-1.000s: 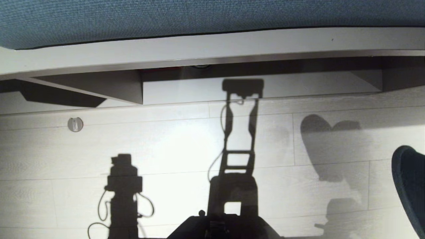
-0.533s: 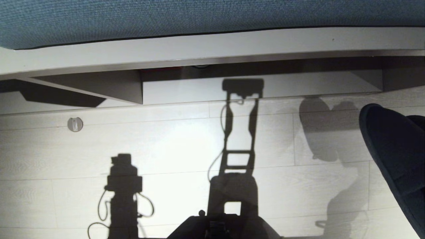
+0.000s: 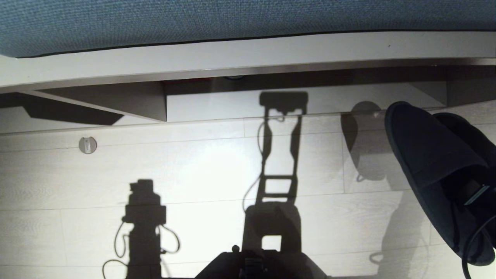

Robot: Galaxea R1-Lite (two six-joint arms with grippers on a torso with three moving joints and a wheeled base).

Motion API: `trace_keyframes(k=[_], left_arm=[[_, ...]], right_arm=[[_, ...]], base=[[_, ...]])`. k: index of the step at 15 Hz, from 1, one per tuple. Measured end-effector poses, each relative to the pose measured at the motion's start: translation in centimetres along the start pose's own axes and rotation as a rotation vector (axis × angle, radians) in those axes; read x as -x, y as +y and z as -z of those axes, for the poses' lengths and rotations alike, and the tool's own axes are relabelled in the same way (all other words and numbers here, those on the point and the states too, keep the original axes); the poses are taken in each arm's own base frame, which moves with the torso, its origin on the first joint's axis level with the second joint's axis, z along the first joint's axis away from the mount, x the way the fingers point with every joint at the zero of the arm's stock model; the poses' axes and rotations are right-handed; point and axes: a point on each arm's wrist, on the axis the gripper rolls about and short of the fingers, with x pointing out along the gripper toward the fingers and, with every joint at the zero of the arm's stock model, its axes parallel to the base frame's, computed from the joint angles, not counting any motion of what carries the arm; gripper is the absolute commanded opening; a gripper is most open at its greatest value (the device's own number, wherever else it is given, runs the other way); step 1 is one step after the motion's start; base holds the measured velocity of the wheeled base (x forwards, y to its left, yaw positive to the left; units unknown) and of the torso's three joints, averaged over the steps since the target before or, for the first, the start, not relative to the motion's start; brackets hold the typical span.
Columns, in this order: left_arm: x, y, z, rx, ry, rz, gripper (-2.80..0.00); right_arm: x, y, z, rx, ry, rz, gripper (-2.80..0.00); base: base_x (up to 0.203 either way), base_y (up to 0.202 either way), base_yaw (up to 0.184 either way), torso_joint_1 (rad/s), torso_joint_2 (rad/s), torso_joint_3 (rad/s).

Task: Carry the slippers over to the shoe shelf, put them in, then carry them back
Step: Place the slippers into the shoe cabinet

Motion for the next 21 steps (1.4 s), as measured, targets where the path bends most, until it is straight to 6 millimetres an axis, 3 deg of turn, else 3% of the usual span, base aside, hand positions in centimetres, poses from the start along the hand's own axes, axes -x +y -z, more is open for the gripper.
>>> trace_keyframes(k=[6,10,14,21], left_arm=[[0.0,0.0,0.0,0.0,-0.001,0.0,-2.8],[0.0,0.0,0.0,0.0,-0.001,0.0,-2.8],[0.0,0.0,0.0,0.0,0.0,0.0,-2.8],[0.0,0.0,0.0,0.0,-0.001,0.0,-2.8]], right_arm=[[-4.5,0.3,0.4,0.027,-0.096,-0.024,-2.8],[-9.6,0.4,-0.8,0.078,-0.184,-0.023,-2.8],[-13.2,1.0,-1.8,0.109,-0.262,-0.036,-2.8],[-17.5,2.6,-1.7,0.171,-0.341,-0.055,-2.8]], base=[[0.0,0.0,0.0,0.0,0.0,0.0],[0.0,0.0,0.0,0.0,0.0,0.0],[0.0,0.0,0.0,0.0,0.0,0.0],[0.0,0.0,0.0,0.0,0.0,0.0]])
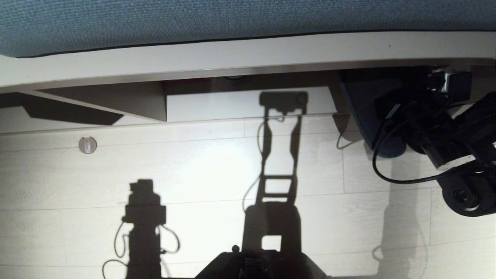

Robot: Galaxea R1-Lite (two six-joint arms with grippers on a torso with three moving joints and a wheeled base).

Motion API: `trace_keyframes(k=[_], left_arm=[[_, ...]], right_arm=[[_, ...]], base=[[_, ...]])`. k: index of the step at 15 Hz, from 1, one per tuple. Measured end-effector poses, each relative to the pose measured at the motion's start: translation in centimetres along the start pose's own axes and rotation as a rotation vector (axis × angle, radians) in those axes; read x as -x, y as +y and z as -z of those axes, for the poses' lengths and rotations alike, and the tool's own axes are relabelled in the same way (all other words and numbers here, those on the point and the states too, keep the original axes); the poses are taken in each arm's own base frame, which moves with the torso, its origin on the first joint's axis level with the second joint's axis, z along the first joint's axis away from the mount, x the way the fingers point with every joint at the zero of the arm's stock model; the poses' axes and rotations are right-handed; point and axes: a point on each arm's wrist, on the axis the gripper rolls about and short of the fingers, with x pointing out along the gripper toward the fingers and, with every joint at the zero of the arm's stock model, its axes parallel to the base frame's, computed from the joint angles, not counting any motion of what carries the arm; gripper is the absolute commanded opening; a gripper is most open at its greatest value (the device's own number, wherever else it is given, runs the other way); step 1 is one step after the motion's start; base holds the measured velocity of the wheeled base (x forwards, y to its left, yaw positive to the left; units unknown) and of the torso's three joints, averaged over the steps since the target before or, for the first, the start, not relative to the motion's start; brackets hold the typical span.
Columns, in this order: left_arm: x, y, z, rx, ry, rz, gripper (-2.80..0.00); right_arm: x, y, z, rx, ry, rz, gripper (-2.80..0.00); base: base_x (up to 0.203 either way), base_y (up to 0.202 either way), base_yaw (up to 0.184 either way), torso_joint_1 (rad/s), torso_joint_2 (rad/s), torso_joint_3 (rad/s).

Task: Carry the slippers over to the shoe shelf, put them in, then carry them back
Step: Place the slippers into the shoe cabinet

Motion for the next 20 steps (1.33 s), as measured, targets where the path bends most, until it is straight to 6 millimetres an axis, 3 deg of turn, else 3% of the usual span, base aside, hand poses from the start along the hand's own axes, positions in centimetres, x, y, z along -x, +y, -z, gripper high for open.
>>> trace_keyframes(k=[11,20], left_arm=[[0.0,0.0,0.0,0.0,0.0,0.0,-2.8],[0.0,0.0,0.0,0.0,0.0,0.0,-2.8]], right_arm=[[-5.1,0.6,4.5,-0.004,-0.025,0.126,-2.8],[-7.4,0.6,6.0,-0.004,-0.064,0.208,-2.8]], base=[[0.0,0.0,0.0,0.0,0.0,0.0],[0.0,0.0,0.0,0.0,0.0,0.0]])
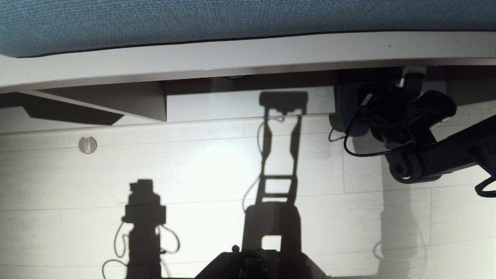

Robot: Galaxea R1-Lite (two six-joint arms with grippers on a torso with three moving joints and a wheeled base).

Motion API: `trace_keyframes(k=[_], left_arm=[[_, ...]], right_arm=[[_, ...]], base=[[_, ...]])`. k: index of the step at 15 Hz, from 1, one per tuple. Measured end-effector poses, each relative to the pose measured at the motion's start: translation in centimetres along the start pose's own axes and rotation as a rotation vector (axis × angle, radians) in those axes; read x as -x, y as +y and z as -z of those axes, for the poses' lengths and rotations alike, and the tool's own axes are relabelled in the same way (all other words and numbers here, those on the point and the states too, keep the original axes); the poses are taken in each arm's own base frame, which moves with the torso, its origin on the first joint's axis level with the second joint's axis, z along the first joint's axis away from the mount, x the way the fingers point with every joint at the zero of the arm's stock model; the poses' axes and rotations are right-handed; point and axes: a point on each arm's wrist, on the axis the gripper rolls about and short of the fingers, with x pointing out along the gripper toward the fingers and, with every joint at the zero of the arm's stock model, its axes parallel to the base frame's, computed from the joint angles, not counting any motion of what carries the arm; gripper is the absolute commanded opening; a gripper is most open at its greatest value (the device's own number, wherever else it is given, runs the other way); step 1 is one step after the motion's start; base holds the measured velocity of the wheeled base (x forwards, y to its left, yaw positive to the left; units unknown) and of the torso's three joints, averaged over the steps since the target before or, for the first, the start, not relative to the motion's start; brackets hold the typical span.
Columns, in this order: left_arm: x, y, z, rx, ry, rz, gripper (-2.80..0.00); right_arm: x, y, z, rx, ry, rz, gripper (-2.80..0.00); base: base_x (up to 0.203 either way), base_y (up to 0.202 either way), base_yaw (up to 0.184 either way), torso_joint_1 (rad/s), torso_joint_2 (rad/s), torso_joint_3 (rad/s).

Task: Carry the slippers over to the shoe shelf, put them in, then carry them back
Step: Place the slippers into the shoe cabinet

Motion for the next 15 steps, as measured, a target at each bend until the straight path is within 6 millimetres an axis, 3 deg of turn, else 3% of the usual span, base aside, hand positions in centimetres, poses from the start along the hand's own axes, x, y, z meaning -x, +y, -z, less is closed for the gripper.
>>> trace_keyframes(k=[5,6,15], left_arm=[[0.0,0.0,0.0,0.0,0.0,0.0,-2.8],[0.0,0.0,0.0,0.0,0.0,0.0,-2.8],[0.0,0.0,0.0,-0.001,0.0,0.0,-2.8]], right_arm=[[-0.05,0.01,0.1,0.001,0.003,0.0,-2.8],[-0.05,0.0,0.06,0.002,0.004,0.0,0.0],[-0.06,-0.15,-0.6,-0.005,-0.001,0.013,0.0]], base=[[0.0,0.0,0.0,0.0,0.0,0.0],[0.0,0.0,0.0,0.0,0.0,0.0],[0.0,0.0,0.0,0.0,0.0,0.0]])
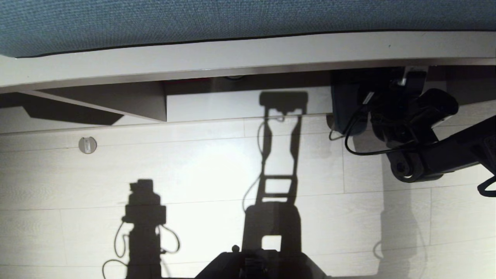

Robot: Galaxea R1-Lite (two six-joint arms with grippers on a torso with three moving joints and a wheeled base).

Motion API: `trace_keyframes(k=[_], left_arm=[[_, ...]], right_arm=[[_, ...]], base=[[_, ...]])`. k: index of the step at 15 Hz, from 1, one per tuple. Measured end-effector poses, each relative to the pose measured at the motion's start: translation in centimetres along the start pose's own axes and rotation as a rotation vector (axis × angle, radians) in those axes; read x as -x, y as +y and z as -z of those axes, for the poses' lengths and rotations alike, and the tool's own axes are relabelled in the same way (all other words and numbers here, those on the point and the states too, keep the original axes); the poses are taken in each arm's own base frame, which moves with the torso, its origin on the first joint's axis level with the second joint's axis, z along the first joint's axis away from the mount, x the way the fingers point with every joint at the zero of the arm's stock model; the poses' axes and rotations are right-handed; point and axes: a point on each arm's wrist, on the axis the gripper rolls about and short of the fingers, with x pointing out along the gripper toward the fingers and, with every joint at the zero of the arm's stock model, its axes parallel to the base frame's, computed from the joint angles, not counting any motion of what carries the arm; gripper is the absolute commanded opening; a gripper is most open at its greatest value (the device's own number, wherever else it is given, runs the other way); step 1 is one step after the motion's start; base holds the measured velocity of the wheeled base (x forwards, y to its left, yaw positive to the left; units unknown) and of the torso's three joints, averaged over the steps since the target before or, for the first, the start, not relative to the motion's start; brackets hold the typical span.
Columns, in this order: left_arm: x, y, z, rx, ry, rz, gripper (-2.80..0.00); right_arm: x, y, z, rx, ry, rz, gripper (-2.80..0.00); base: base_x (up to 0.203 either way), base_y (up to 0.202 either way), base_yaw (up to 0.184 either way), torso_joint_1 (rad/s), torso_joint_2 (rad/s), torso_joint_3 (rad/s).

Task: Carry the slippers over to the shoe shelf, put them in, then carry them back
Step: Place the slippers into the shoe cabinet

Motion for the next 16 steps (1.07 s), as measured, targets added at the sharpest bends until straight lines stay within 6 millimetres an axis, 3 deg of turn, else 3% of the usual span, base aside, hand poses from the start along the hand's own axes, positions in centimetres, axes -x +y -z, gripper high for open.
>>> trace_keyframes(k=[5,12,16], left_arm=[[0.0,0.0,0.0,0.0,0.0,0.0,-2.8],[0.0,0.0,0.0,-0.001,0.0,0.0,-2.8],[0.0,0.0,0.0,0.0,0.0,0.0,-2.8]], right_arm=[[0.6,-0.2,-0.5,0.003,0.018,-0.002,0.0],[2.5,-0.7,-2.8,0.0,0.045,-0.012,0.0],[4.3,-0.9,-2.8,-0.015,0.108,-0.029,0.0]], base=[[0.0,0.0,0.0,0.0,0.0,0.0],[0.0,0.0,0.0,0.0,0.0,0.0],[0.0,0.0,0.0,0.0,0.0,0.0]])
